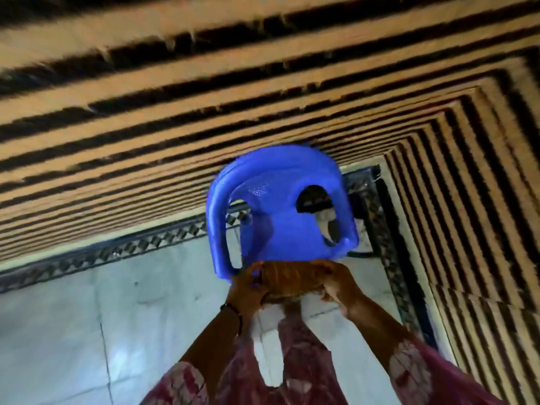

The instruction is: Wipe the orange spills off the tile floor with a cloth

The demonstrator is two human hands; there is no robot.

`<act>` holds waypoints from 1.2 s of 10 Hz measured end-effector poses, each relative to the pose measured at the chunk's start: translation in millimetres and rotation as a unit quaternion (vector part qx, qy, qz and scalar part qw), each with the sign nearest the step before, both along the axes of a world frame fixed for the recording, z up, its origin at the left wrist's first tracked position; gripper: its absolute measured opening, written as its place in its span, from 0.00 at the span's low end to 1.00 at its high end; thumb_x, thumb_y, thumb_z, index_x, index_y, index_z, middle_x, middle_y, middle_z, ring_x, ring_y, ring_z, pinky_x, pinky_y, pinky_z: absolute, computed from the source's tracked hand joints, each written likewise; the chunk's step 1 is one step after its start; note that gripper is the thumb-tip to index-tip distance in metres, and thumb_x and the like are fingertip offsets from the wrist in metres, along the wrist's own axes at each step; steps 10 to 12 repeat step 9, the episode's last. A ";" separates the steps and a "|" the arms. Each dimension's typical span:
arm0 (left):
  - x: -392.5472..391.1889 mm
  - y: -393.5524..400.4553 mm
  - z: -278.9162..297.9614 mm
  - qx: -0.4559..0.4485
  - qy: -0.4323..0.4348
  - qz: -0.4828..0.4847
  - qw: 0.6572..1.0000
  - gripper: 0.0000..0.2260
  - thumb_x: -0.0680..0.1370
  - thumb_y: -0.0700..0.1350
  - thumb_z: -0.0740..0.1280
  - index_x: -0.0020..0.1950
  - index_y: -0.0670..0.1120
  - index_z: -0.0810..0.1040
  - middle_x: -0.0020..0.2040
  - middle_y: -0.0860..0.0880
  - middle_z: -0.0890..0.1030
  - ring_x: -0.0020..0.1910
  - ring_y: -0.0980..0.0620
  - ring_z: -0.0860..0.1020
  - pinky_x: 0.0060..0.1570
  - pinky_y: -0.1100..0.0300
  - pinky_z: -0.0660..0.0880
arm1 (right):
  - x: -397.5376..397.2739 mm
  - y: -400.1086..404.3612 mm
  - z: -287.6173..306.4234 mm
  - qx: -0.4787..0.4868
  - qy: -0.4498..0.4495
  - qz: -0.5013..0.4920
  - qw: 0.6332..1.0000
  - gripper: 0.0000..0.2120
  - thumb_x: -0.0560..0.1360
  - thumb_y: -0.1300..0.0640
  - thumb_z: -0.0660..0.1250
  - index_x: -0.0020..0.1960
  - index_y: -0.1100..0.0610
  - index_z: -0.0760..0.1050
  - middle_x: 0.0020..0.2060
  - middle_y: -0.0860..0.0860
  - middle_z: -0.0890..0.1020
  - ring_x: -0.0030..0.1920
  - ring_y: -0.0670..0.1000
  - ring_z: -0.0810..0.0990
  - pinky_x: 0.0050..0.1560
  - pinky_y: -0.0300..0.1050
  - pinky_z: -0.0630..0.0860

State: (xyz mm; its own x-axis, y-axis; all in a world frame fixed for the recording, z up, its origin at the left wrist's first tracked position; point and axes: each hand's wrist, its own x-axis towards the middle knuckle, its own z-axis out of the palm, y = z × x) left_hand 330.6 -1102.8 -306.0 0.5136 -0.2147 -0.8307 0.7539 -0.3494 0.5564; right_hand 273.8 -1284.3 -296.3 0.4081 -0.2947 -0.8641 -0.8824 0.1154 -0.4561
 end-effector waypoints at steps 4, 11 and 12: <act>-9.3 -18.7 -196.6 0.128 -0.046 -0.033 0.990 0.23 0.66 0.49 0.68 0.60 0.64 0.76 0.57 0.49 0.81 0.52 0.42 0.81 0.50 0.45 0.78 | 7.1 -13.7 -196.8 -0.120 -0.068 0.249 0.959 0.16 0.75 0.66 0.63 0.62 0.62 0.76 0.40 0.54 0.76 0.44 0.64 0.79 0.47 0.41 0.76; -42.7 -21.4 -212.5 0.275 -0.054 -0.281 0.918 0.24 0.76 0.60 0.56 0.73 0.61 0.60 0.65 0.45 0.71 0.63 0.40 0.70 0.63 0.47 0.66 | -30.1 -13.3 -202.7 -0.204 0.030 0.461 0.863 0.30 0.74 0.56 0.67 0.72 0.43 0.62 0.76 0.53 0.53 0.64 0.59 0.71 0.52 0.52 0.75; -42.7 -21.4 -212.5 0.275 -0.054 -0.281 0.918 0.24 0.76 0.60 0.56 0.73 0.61 0.60 0.65 0.45 0.71 0.63 0.40 0.70 0.63 0.47 0.66 | -30.1 -13.3 -202.7 -0.204 0.030 0.461 0.863 0.30 0.74 0.56 0.67 0.72 0.43 0.62 0.76 0.53 0.53 0.64 0.59 0.71 0.52 0.52 0.75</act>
